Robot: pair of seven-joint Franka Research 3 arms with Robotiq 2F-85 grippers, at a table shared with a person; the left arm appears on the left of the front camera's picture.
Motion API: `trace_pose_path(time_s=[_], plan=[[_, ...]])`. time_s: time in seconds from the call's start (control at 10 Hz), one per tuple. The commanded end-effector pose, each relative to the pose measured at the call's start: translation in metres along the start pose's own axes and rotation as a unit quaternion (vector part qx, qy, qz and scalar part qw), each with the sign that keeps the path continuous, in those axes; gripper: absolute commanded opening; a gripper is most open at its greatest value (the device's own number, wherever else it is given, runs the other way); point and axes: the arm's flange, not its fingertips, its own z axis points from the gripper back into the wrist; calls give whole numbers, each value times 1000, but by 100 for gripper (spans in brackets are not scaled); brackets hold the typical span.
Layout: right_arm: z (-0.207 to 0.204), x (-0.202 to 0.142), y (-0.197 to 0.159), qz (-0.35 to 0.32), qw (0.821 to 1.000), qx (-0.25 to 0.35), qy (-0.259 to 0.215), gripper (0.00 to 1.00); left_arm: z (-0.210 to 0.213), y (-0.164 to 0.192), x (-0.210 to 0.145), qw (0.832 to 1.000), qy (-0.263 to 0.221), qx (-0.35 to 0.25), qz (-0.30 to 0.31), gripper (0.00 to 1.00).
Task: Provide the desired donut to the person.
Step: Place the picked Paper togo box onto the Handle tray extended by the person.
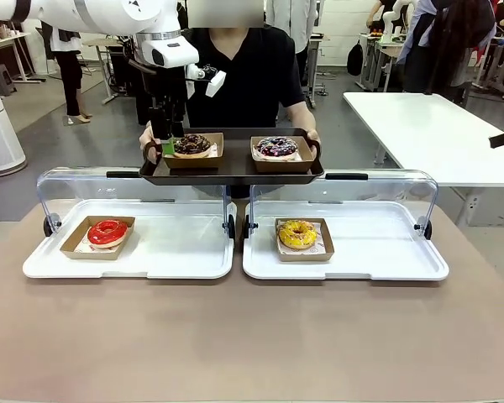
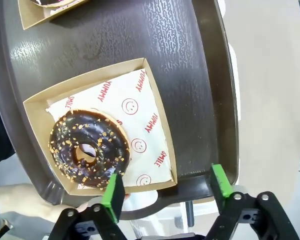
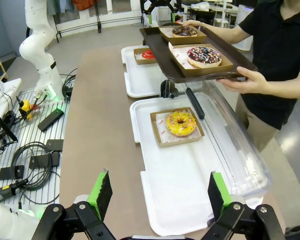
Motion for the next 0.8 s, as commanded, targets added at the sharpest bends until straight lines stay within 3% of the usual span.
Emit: trace_pose_path(time_s=[0.0,0.4,0.7], plan=[[-1,1,0,-1,1000,0,-9,100,5,2,-4,1000,6,-1,-11,100],[-1,1,0,-1,1000,0,-9,100,8,-18,-10,1000,-13,0,-22,100],[-1,1,0,-1,1000,0,-9,100,17,-102,-67,997,-60,25,-33,100]])
